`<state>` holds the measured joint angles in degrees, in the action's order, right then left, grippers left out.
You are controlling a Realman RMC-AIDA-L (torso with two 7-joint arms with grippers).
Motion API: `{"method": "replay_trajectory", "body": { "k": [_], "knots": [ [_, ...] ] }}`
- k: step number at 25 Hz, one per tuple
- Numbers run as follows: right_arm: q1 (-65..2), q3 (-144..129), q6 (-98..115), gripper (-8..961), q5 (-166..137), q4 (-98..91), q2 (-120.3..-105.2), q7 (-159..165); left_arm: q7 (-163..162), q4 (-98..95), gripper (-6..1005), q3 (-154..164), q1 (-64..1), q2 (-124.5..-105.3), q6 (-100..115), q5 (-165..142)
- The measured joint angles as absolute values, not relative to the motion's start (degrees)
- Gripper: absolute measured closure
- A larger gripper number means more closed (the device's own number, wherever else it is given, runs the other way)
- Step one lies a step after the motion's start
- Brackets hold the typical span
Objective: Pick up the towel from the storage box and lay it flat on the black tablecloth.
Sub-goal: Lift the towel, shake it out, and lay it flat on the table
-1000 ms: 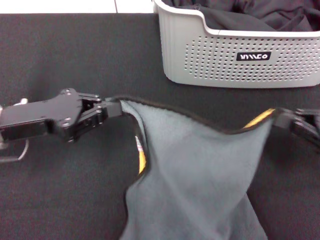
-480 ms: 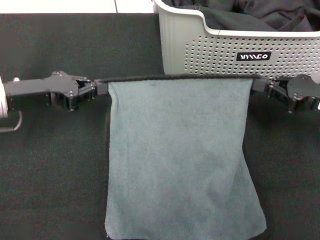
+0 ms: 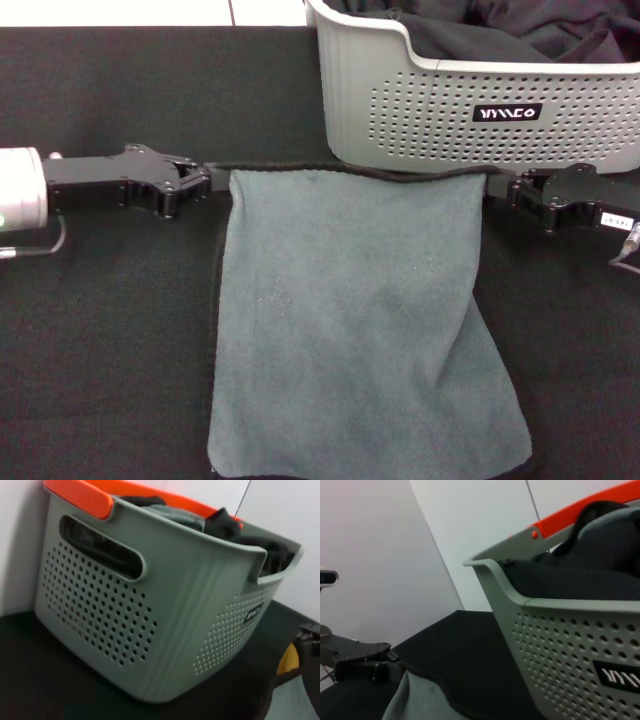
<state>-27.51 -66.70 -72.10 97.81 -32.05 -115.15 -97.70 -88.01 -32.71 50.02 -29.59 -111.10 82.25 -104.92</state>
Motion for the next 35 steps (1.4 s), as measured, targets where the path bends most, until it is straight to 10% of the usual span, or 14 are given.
{"method": "replay_trajectory", "body": {
  "k": [35],
  "knots": [
    [-29.1, -66.4, -67.1, 944, 97.8, -31.6, -115.33, -98.7, -87.6, -33.0, 979, 49.7, -29.9, -112.14, 75.2, -106.1]
  ]
}}
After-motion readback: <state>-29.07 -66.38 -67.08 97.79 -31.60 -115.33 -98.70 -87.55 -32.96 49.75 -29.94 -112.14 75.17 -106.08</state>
